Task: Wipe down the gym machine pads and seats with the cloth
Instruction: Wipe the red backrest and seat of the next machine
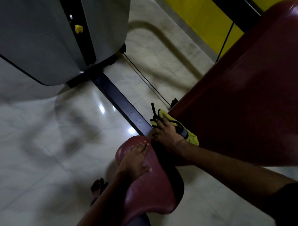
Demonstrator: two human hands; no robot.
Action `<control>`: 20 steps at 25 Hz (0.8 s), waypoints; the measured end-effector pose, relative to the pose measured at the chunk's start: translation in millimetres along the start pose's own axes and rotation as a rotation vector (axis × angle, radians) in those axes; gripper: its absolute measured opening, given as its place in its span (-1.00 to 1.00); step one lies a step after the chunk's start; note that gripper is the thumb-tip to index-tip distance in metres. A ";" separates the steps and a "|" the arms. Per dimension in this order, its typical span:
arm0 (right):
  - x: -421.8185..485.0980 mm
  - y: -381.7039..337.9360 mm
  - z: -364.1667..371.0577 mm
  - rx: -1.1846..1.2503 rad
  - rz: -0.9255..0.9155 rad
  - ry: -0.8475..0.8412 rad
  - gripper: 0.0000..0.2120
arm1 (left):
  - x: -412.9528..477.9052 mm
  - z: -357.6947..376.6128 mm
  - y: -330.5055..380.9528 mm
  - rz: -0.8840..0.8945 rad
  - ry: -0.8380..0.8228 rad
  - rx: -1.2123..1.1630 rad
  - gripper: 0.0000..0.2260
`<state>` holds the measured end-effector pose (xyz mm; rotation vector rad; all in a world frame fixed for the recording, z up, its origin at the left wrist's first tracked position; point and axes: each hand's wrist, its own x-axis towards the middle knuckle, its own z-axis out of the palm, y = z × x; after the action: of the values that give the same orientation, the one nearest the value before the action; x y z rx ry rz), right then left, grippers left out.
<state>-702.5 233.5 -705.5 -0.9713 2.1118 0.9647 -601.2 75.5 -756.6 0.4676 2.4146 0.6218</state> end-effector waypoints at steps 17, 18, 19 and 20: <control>-91.5 10.9 49.3 0.076 0.108 0.430 -0.45 | 14.4 -26.7 17.0 -0.021 -0.164 0.253 -0.09; -96.9 10.0 56.1 0.072 0.134 0.439 -0.47 | 14.7 -28.3 16.8 -0.017 -0.168 0.252 -0.09; -101.5 5.9 61.5 0.070 0.142 0.430 -0.48 | 14.2 -29.6 17.5 -0.014 -0.178 0.243 -0.10; -104.5 -0.7 64.2 0.058 0.146 0.411 -0.48 | 13.3 -32.0 20.2 -0.012 -0.183 0.233 -0.12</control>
<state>-631.0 322.9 -661.4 -1.0692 2.5658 0.8193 -627.7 88.1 -729.2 0.5787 2.3210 0.2790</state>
